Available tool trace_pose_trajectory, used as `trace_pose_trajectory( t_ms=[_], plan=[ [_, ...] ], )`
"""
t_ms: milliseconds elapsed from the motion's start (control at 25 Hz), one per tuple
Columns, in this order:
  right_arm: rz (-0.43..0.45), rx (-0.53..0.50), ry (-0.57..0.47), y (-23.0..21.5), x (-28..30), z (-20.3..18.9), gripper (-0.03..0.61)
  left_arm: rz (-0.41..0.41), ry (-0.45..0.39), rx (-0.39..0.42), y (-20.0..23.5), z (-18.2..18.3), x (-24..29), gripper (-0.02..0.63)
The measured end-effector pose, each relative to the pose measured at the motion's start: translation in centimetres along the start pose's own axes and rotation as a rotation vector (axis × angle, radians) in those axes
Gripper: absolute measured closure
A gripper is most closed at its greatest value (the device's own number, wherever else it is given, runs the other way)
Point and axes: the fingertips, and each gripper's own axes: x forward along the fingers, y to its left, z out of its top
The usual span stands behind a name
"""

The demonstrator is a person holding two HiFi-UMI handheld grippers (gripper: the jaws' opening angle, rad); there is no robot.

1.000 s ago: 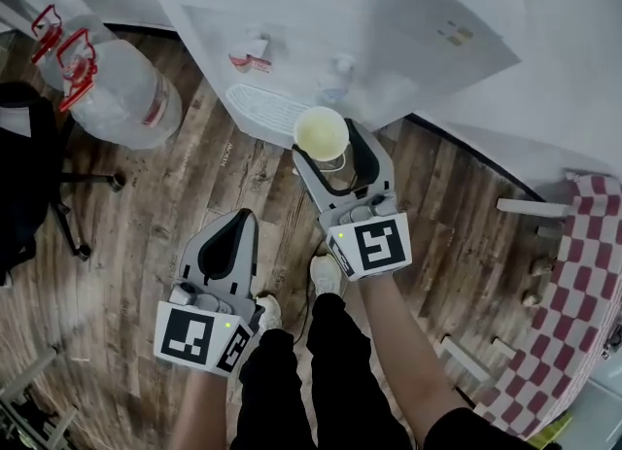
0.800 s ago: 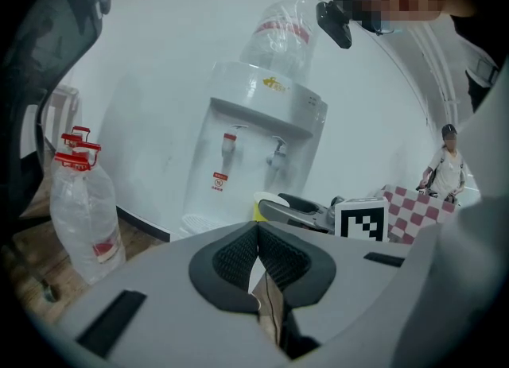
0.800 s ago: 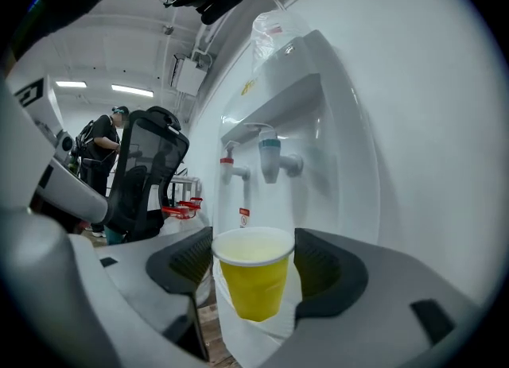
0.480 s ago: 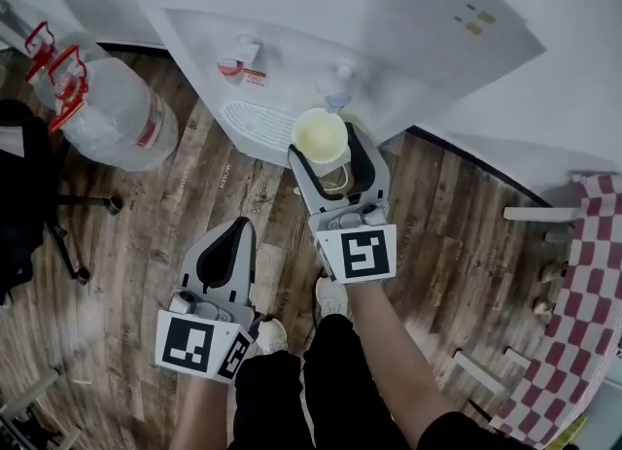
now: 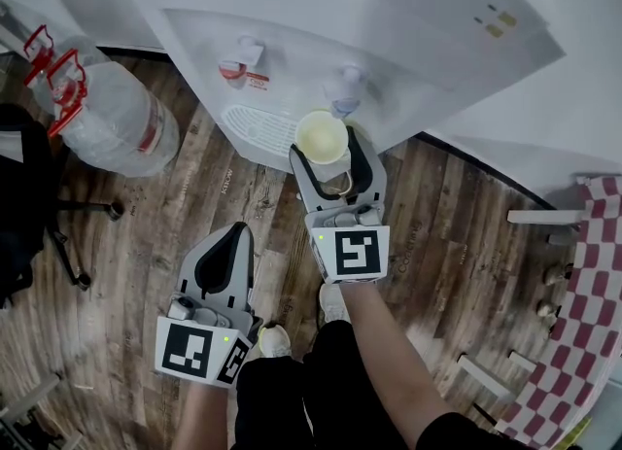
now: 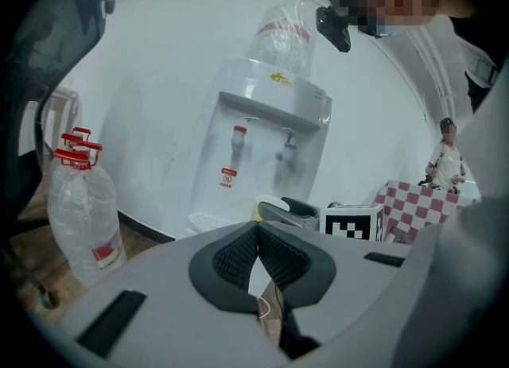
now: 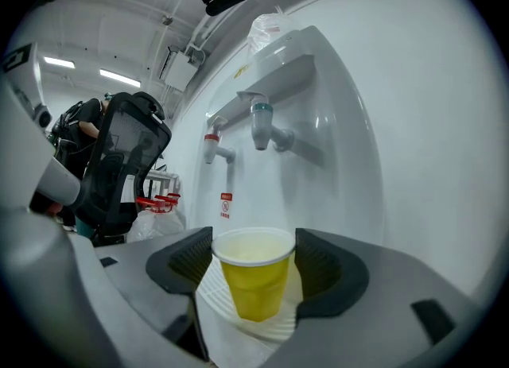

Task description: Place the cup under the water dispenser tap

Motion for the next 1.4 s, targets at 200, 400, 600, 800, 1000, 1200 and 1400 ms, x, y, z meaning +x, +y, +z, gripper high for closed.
trace_pose_trajectory(
  t_ms=[200, 400, 600, 800, 1000, 1200, 1400],
  plan=[
    [-0.016, -0.005, 0.012, -0.3, 0.3, -0.5, 0.247, 0.006, 0.01, -0.001, 0.5, -0.7, -0.2, 0.6],
    [-0.03, -0.003, 0.021, -0.4, 0.3, -1.1, 0.247, 0.005, 0.015, 0.0, 0.6, -1.0, -0.3, 0.599],
    [-0.025, -0.01, 0.014, -0.3, 0.4, -1.2, 0.247, 0.007, 0.022, 0.001, 0.9, -1.4, -0.5, 0.599],
    [-0.021, -0.014, 0.056, -0.2, 0.2, -1.9, 0.244, 0.006, 0.029, 0.001, 0.9, -1.6, -0.7, 0.599],
    [-0.019, 0.002, 0.092, -0.1, 0.1, -2.5, 0.222, 0.009, 0.038, 0.001, 0.7, -1.6, -1.1, 0.599],
    [-0.02, 0.008, 0.116, -0.2, -0.7, -2.2, 0.222, 0.021, 0.047, 0.0, 0.2, -1.0, -1.8, 0.6],
    [-0.011, 0.014, 0.153, -0.1, -2.1, -1.5, 0.222, 0.03, 0.055, 0.004, -0.8, 0.7, -2.9, 0.599]
  ],
)
